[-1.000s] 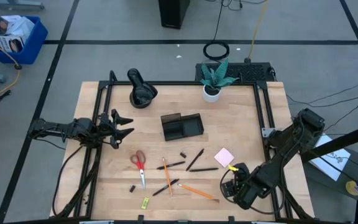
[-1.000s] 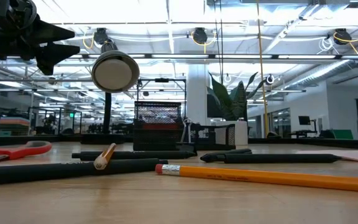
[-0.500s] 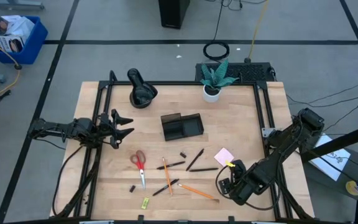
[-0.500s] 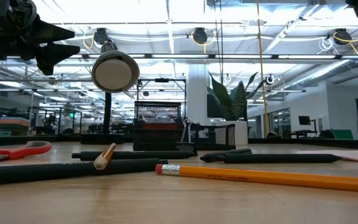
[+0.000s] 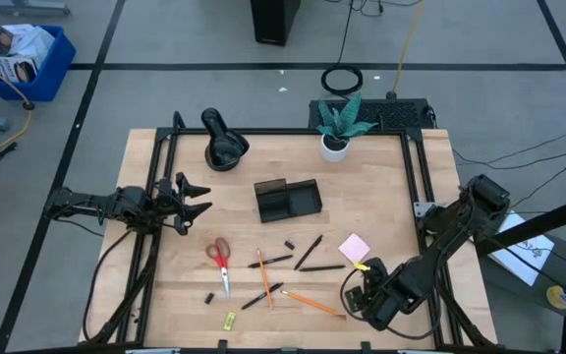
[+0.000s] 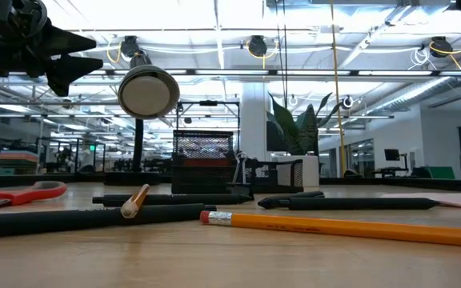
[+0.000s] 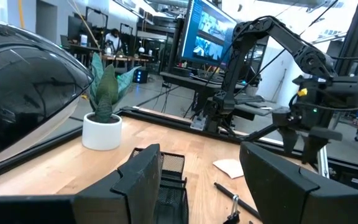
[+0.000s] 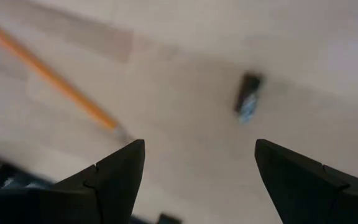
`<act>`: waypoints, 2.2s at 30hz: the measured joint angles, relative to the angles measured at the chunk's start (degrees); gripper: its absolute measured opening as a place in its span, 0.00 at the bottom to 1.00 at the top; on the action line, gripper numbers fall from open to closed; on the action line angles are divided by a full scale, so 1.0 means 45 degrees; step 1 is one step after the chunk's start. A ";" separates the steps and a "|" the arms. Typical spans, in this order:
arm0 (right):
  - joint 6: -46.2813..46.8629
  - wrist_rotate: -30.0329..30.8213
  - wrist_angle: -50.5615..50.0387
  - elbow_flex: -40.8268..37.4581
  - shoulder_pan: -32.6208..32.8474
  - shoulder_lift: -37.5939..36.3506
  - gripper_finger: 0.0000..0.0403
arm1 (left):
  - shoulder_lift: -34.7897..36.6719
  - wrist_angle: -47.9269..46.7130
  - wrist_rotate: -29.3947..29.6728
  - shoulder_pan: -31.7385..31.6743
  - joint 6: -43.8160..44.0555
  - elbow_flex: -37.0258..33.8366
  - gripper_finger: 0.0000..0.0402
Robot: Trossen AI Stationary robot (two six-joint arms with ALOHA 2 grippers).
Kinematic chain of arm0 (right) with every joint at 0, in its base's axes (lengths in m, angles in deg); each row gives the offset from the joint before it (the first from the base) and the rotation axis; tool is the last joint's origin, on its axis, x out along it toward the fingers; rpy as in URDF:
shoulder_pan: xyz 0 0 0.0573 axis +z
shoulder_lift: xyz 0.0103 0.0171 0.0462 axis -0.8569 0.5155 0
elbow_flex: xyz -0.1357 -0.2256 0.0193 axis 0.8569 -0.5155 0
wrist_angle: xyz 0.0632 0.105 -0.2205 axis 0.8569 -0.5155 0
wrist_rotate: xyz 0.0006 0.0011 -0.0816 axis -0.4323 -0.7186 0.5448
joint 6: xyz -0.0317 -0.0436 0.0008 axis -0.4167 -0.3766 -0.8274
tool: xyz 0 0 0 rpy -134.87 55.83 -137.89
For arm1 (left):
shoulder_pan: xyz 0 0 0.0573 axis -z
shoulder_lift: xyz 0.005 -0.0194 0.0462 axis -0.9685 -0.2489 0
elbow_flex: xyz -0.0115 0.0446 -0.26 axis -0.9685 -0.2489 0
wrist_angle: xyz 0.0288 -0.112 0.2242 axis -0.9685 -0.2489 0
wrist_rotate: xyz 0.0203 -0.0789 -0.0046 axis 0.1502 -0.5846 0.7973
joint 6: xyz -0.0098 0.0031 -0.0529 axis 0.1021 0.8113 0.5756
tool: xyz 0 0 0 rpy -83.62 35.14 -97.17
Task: Pick and place office supplies into organizer
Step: Put the black binder clip into the desk organizer
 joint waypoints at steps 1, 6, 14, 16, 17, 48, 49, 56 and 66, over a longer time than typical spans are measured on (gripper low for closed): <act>-0.0006 -0.0061 -0.0224 0.0000 -0.0003 -0.0019 0.73 | 0.0001 0.0018 -0.0002 -0.0002 0.0000 0.0000 0.56; 0.0241 -0.0304 -0.0634 -0.0005 -0.0008 -0.0008 0.73 | 0.0001 0.0027 -0.0001 -0.0001 0.0000 0.0000 0.56; -0.0276 0.0230 0.0263 -0.0670 -0.0008 -0.0013 0.73 | 0.0001 0.0032 0.0002 -0.0002 0.0000 0.0000 0.56; -0.0315 0.0339 0.0533 -0.0837 -0.0028 -0.0013 0.73 | -0.0001 0.0027 0.0000 -0.0002 0.0000 0.0000 0.56; -0.0283 0.0316 0.0550 -0.0896 -0.0049 -0.0013 0.73 | -0.0001 0.0030 -0.0001 -0.0002 0.0001 0.0000 0.56; -0.0383 0.0384 0.1397 -0.1885 -0.0115 -0.0013 0.39 | -0.0002 0.0027 -0.0002 0.0000 0.0000 0.0000 0.56; -0.0439 0.0379 0.1399 -0.1885 -0.0115 -0.0013 0.37 | -0.0001 0.0030 -0.0002 0.0001 0.0005 0.0000 0.56; -0.0458 0.0329 0.1408 -0.1885 -0.0115 -0.0012 0.30 | 0.0001 0.0027 -0.0002 0.0000 0.0002 0.0002 0.56; -0.0548 0.0282 0.1446 -0.1885 -0.0115 -0.0013 0.23 | -0.0004 0.0032 -0.0002 0.0003 0.0000 0.0005 0.56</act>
